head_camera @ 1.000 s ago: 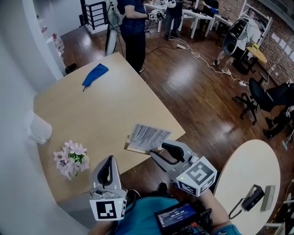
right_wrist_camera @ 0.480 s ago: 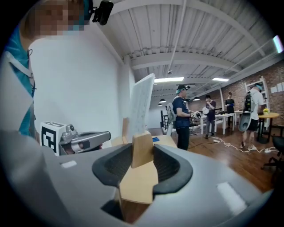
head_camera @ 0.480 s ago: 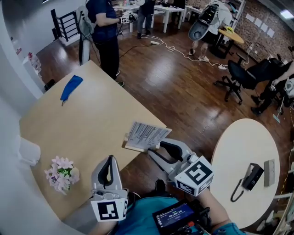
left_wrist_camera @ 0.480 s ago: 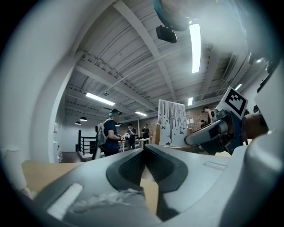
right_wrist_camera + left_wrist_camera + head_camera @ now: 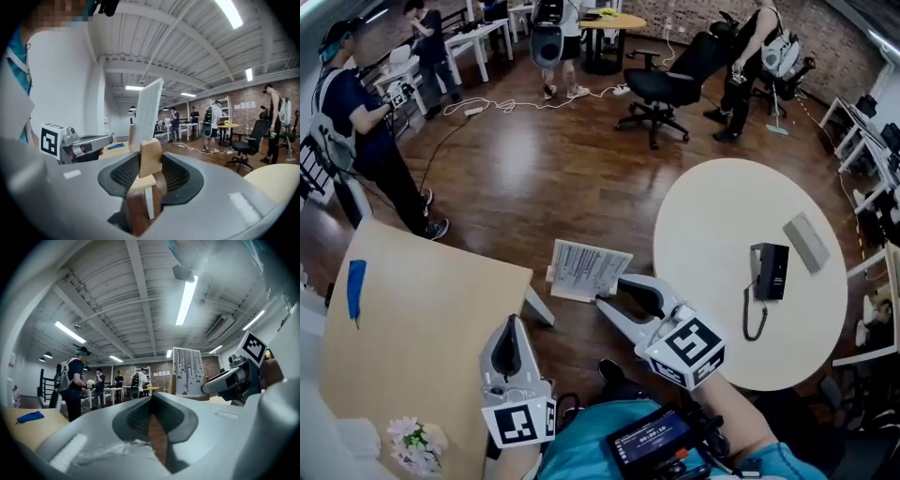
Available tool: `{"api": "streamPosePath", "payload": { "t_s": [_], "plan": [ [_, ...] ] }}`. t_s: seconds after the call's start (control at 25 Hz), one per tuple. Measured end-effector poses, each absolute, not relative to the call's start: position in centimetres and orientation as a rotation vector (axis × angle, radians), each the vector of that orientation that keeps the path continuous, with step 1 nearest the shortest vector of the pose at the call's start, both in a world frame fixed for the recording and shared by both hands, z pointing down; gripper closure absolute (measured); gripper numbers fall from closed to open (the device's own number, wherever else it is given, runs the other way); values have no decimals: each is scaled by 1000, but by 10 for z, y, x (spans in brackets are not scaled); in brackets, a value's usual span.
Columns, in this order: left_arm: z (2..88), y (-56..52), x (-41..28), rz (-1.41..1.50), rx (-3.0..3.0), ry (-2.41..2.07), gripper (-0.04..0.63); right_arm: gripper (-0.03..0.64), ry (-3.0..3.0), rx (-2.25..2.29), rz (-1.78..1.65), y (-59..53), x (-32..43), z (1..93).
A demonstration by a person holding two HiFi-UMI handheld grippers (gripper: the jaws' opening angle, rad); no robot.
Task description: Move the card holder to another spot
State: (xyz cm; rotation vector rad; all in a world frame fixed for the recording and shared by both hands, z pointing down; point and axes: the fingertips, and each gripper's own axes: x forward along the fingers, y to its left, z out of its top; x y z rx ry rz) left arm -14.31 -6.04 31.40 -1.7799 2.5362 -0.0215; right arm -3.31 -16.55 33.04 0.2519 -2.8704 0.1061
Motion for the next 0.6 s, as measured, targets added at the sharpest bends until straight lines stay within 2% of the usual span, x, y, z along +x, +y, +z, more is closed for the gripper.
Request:
{"api": "streamPosePath", "payload": {
  "t_s": [0.6],
  "plan": [
    [355,-209,-23,-86,-2256,2150,580,476,-2606,1017,152,-301,153,406]
  ]
}}
